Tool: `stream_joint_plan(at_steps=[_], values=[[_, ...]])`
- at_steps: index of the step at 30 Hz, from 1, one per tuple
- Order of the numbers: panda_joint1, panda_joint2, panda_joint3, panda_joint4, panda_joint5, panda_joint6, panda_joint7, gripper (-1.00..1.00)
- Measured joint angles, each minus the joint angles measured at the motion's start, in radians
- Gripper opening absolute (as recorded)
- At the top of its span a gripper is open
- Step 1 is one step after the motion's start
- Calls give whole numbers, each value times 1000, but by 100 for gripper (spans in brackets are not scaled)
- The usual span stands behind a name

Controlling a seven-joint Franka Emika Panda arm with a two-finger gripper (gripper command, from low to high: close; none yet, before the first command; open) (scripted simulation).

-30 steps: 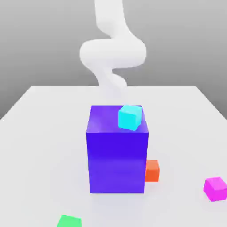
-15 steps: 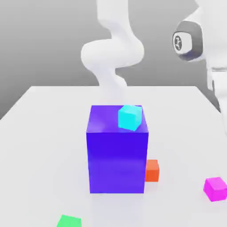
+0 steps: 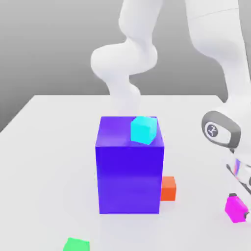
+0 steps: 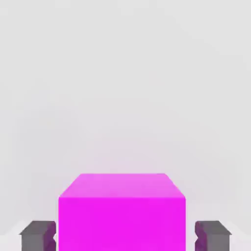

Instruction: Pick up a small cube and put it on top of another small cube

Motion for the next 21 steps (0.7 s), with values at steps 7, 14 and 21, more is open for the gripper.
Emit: stream_joint_plan(at_steps=[7,14,21], values=[[-6,-114,9,-24,10,-91,-9,-100],[-231,-156,-99,24,72,-201,-215,-100],[-455,-174,-221,74,128,-270,-430,-100]])
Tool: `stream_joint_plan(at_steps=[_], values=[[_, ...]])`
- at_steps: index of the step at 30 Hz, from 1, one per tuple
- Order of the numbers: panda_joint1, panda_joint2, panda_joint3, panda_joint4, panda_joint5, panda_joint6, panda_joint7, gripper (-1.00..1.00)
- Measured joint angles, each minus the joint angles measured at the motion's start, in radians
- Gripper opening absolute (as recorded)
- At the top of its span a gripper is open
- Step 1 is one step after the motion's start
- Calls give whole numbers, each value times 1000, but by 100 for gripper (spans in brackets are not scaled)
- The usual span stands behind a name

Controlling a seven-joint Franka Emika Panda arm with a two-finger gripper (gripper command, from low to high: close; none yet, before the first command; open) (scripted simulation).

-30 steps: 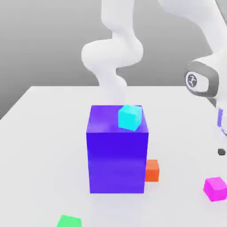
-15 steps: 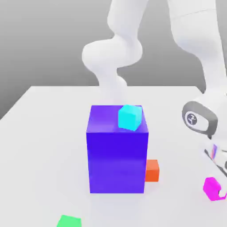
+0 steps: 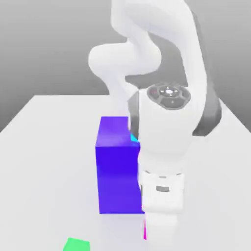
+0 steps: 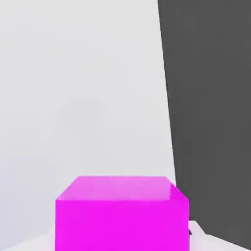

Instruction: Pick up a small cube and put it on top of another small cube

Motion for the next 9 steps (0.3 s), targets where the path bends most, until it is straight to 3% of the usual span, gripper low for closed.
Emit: stream_joint_plan(at_steps=[5,6,9], values=[[-140,102,-29,49,77,60,-145,-100],[-152,130,-21,53,90,84,-157,100],[-152,130,-21,53,90,84,-157,100]])
